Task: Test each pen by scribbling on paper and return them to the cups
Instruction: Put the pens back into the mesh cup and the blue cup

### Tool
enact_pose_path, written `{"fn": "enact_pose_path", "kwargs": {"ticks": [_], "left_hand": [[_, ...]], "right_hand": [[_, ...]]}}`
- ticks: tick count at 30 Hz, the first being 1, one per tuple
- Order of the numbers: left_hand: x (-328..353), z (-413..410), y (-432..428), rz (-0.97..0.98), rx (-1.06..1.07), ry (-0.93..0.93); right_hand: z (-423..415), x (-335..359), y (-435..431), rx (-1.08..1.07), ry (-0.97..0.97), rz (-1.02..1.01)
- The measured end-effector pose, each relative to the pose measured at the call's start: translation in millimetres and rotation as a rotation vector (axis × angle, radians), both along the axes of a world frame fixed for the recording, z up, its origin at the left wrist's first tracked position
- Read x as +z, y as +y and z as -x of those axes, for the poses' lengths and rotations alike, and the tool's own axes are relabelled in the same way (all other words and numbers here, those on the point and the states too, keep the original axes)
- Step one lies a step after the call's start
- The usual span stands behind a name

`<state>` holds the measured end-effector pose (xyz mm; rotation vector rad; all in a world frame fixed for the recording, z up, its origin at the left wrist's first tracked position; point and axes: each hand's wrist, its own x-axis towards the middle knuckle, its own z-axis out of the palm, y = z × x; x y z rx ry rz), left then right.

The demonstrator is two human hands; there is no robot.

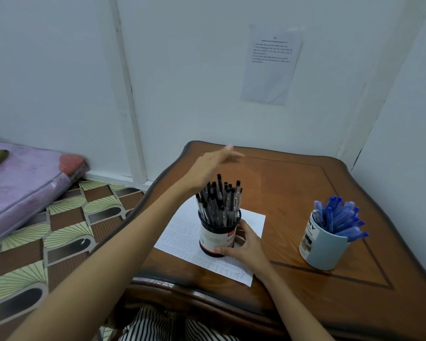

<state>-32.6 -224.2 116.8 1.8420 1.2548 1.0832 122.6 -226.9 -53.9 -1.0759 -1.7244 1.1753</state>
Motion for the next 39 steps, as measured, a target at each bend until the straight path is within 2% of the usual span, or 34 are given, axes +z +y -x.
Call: {"fn": "enact_pose_path", "kwargs": {"ticks": [2,4,6,9,16,19,25,30,33,39], "left_hand": [[-7.2,7.5,-4.7,-0.02,0.062,-0.236],[-26.3,15.7,-13.3,-0.013,0.141,-0.313],[-52.6,19.7,-25.0,0.058,0.174,-0.292],[-83.5,12.1,-39.9,0.137,0.11,-0.235],[-97.8,-14.9,-35.5,-0.075,0.353,-0.214],[-100.3,-14.1,-30.7,-0.102,0.409,-0.248],[-83.7,-5.6,-23.1,-0.214,0.339,-0.249],[-76.8,4.2,-28.1,-0.037,0.147,-0.107],[-87.5,5.4,-31.4,-0.127,0.183,0.008],[-111.5,8.8,-37.9,-0.055,0.214,-0.152]], "right_hand": [[-0.5,-0.7,-0.1,0.004,0.003,-0.006],[-1.0,-0.8,-0.2,0.0,0.005,-0.003],[-0.9,-1.5,0.1,0.001,0.0,-0.003],[-0.8,-4.5,1.9,-0.005,-0.008,-0.017],[0.7,-2.6,0.4,-0.003,0.014,-0.016],[1.0,-2.8,0.4,-0.002,0.005,-0.024],[0.8,-5.3,3.6,-0.011,-0.025,-0.035],[0.9,-4.3,2.4,-0.002,0.017,-0.023],[1.4,-3.1,0.5,0.009,0.047,-0.026],[1.5,-5.4,1.0,0.004,0.069,-0.024]]}}
